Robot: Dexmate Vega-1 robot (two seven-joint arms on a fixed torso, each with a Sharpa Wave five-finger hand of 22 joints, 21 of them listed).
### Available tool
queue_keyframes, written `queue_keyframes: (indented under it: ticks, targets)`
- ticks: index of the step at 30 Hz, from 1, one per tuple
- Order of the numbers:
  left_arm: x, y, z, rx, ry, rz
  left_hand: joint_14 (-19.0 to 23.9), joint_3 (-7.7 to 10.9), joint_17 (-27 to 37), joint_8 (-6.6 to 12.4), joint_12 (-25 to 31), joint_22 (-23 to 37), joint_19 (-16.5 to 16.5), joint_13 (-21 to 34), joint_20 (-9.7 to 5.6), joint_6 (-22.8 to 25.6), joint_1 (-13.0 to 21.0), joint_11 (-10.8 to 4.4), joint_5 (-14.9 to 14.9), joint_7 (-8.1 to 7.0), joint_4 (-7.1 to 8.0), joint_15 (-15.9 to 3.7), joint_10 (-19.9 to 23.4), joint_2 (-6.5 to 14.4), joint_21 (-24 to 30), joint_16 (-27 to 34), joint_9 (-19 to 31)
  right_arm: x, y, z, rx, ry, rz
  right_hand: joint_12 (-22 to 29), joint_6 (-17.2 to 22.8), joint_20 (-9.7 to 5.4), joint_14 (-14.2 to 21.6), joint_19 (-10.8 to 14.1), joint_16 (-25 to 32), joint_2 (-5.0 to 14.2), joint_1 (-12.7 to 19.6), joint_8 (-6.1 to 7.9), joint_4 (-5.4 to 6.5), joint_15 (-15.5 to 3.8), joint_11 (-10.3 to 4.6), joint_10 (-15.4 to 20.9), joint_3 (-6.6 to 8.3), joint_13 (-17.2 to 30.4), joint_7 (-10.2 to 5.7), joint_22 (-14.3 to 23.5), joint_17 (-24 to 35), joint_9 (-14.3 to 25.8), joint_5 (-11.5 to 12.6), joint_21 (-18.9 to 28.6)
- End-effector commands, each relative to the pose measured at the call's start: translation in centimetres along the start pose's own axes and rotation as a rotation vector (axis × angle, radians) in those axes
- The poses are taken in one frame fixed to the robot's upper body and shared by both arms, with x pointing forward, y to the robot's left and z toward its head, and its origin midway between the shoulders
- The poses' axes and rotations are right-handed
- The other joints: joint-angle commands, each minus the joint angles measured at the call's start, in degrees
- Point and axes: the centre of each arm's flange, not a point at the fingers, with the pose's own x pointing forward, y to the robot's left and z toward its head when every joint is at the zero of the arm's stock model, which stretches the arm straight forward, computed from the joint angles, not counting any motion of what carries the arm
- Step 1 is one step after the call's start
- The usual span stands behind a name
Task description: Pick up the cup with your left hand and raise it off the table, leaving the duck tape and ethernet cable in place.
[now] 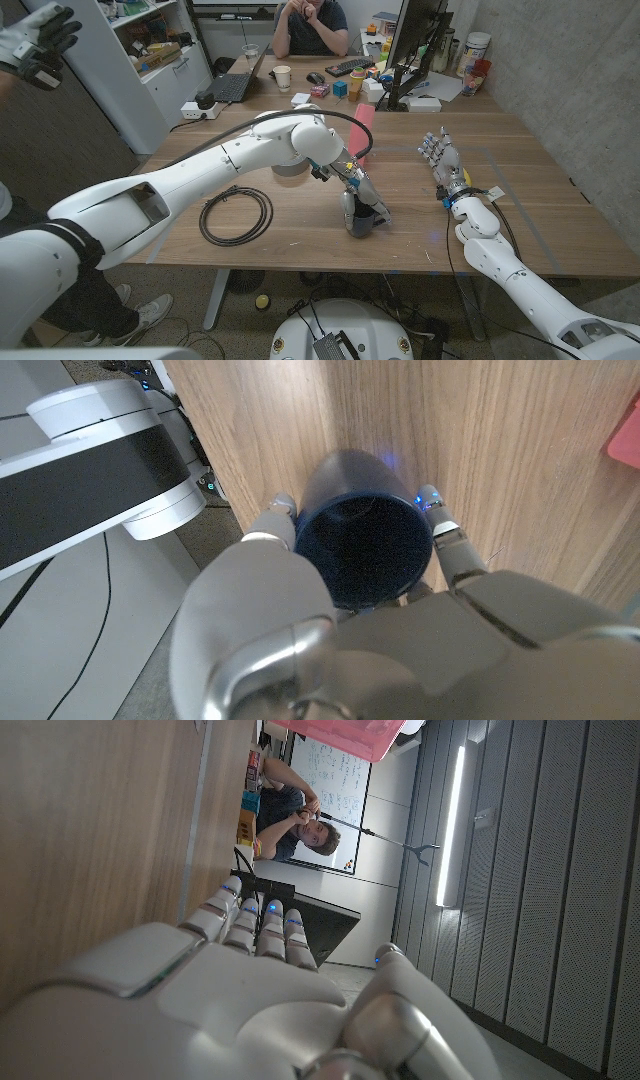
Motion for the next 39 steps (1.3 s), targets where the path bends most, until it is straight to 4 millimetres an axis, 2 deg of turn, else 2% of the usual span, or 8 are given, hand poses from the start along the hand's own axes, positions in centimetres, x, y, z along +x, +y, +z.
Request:
queue_keyframes:
  ticks: [1, 4, 8, 10, 15, 19, 23, 39]
  targets:
    - [0.9, -1.1, 0.8, 0.07, 0.031, 0.07, 6.4, 1.4, 0.0, 3.58, 2.5, 0.2, 10.3, -0.2, -1.82, 1.0, 8.2, -3.86, -0.5, -0.04, -1.63, -2.93, -7.8, 1.8, 3.5, 1.7, 0.4, -0.1, -0.2, 0.0, -0.003, -0.003, -0.015, 0.3, 0.2, 0.26, 0.2, 0.0, 0.3, -0.43, 0.0, 0.39, -0.09, 0.55, -0.29, 0.7, -0.28, 0.2, -0.18, 0.2, 0.2, 0.2, 0.3, -0.1]
    - [0.8, -1.2, 0.9, 0.081, 0.054, 0.111, 13.2, 1.58, 0.3, 5.51, 4.4, 0.2, 17.2, -0.4, -6.09, 10.7, 14.1, -6.01, 0.0, -0.11, -1.85, -5.02, -0.2, 1.3, 5.6, 3.3, 0.4, 0.0, -0.2, 0.0, -0.005, -0.003, -0.016, 0.2, 0.2, 0.25, 0.2, 0.0, 0.3, -0.42, 0.0, 0.39, -0.09, 0.6, -0.33, 0.7, -0.31, 0.2, -0.19, 0.2, 0.2, 0.2, 0.3, -0.1]
    - [1.0, -1.5, 1.0, 0.073, 0.076, 0.131, 20.0, 0.99, 1.6, 6.35, 4.2, 0.4, 26.3, -0.6, -14.13, 18.5, 18.9, -7.12, 0.3, -0.15, -1.54, -9.22, 2.8, 1.3, 9.4, 5.5, 0.6, 0.1, -0.3, 0.0, -0.009, -0.003, -0.018, 0.2, 0.3, 0.25, 0.2, 0.0, 0.3, -0.42, -0.1, 0.41, -0.09, 0.65, -0.47, 0.6, -0.36, 0.2, -0.2, 0.2, 0.2, 0.2, 0.4, -0.1]
    - [1.1, -1.5, 0.9, 0.068, 0.086, 0.142, 21.8, 0.72, 2.0, 6.68, 3.9, 0.5, 28.1, -0.6, -16.0, 20.9, 19.8, -7.42, 0.4, -0.14, -1.44, -10.18, 2.9, 1.2, 10.4, 6.1, 0.6, 0.2, -0.3, 0.1, -0.01, -0.004, -0.019, 0.2, 0.3, 0.24, 0.2, -0.1, 0.3, -0.42, -0.1, 0.41, -0.09, 0.66, -0.45, 0.6, -0.38, 0.2, -0.19, 0.2, 0.2, 0.2, 0.4, -0.1]
    - [1.0, -1.6, 0.7, 0.042, 0.087, 0.173, 26.8, 0.69, 3.3, 10.84, 4.9, 1.3, 32.1, -0.5, -21.66, 36.7, 24.2, -7.35, 0.8, 3.99, -1.63, -12.95, 8.0, 1.1, 14.5, 7.3, 1.0, 0.3, -0.3, 0.1, -0.012, -0.009, -0.026, 0.2, 0.4, 0.19, 0.2, -0.2, 0.3, -0.41, -0.1, 0.42, -0.09, 0.72, -0.28, 0.6, -0.43, 0.2, -0.18, 0.2, 0.2, 0.2, 0.5, -0.1]
    - [1.0, -1.6, 0.4, 0.021, 0.096, 0.187, 28.9, 1.48, 4.1, 12.02, 5.7, 1.0, 32.2, -0.5, -23.59, 43.5, 28.7, -7.32, 1.4, 9.0, -2.17, -14.2, 11.5, 0.5, 16.0, 7.5, 1.1, 0.3, -0.3, 0.1, -0.013, -0.014, -0.031, 0.2, 0.4, 0.17, 0.2, -0.2, 0.3, -0.41, -0.1, 0.43, -0.1, 0.72, -0.32, 0.7, -0.47, 0.2, -0.19, 0.2, 0.2, 0.2, 0.5, -0.1]
    - [1.3, -1.9, 0.0, 0.003, 0.096, 0.176, 30.1, 1.5, 4.5, 12.14, 6.4, 0.6, 32.6, -0.4, -24.16, 46.3, 30.1, -7.38, 1.6, 11.38, -1.79, -15.4, 13.8, -0.2, 16.6, 7.7, 1.1, 0.3, -0.3, 0.1, -0.014, -0.016, -0.036, 0.3, 0.4, 0.11, 0.2, -0.2, 0.3, -0.41, -0.1, 0.42, -0.11, 0.76, -0.29, 0.9, -0.5, 0.2, -0.28, 0.2, 0.2, 0.2, 0.5, -0.1]
    - [0.3, -1.2, -0.7, -0.037, 0.106, 0.237, 33.7, 1.06, 5.2, 11.42, 6.8, 0.4, 34.0, -0.4, -24.5, 48.1, 30.4, -7.24, 1.3, 13.03, -1.14, -16.29, 16.0, -0.6, 17.8, 8.6, 1.1, 0.5, -0.4, 0.1, -0.018, -0.011, -0.036, 0.3, 0.5, 0.06, 0.3, -0.4, 0.3, -0.38, -0.2, 0.42, -0.15, 0.77, -0.26, 0.9, -0.63, 0.2, -0.86, 0.2, 0.2, 0.2, 0.7, -0.2]
